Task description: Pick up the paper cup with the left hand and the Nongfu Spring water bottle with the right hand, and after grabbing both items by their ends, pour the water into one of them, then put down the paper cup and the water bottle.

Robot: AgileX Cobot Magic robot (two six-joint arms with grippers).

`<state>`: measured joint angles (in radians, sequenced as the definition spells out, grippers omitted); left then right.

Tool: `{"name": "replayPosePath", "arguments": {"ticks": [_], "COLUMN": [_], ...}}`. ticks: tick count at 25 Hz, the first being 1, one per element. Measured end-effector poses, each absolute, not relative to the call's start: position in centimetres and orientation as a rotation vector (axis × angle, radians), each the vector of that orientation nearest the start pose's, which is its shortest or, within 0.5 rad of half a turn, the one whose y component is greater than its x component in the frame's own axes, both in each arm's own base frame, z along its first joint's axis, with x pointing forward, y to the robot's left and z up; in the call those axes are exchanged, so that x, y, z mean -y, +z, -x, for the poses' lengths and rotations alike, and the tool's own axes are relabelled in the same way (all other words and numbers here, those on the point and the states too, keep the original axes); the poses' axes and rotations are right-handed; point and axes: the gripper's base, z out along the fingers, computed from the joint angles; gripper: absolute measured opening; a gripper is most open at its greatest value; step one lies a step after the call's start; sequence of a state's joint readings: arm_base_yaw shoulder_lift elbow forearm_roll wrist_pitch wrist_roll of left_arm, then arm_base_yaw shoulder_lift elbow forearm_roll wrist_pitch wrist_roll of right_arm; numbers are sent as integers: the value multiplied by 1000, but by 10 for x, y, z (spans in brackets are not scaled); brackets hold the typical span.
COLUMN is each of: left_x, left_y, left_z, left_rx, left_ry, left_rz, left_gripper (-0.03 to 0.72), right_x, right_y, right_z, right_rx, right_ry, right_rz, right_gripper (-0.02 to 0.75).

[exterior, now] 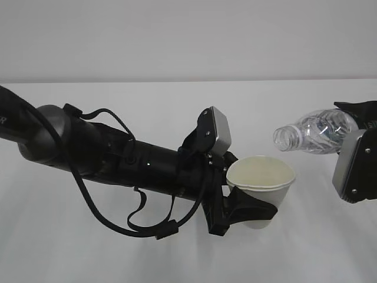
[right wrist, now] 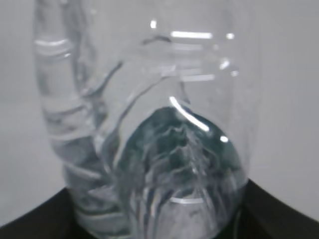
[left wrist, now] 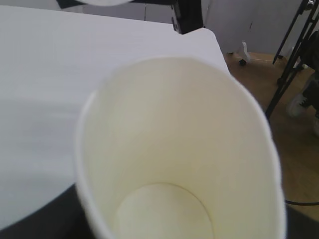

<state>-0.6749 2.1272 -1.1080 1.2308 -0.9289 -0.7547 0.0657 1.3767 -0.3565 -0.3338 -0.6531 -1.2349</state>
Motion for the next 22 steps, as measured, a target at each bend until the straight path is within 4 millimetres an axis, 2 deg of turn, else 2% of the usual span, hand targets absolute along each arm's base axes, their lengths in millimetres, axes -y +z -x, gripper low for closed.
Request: {"name": "replayPosePath", "arguments": {"ticks": [5,22], "left_x": [304,304], "left_y": [124,124], "left_z": [-270,-270], "left_rx": [-1536,-1536], "left_ry": [-1126,-1126], "left_rz": [-1399,-1399], "left_gripper": [435,435], "right_x": [-34,-36], "right_y": [198,196], "right_z": [-238,-238], "right_rx": [-1247,-1206], "right_ry": [-807,-822], "right_rz": [1476,1551], "right_gripper": [438,438]}}
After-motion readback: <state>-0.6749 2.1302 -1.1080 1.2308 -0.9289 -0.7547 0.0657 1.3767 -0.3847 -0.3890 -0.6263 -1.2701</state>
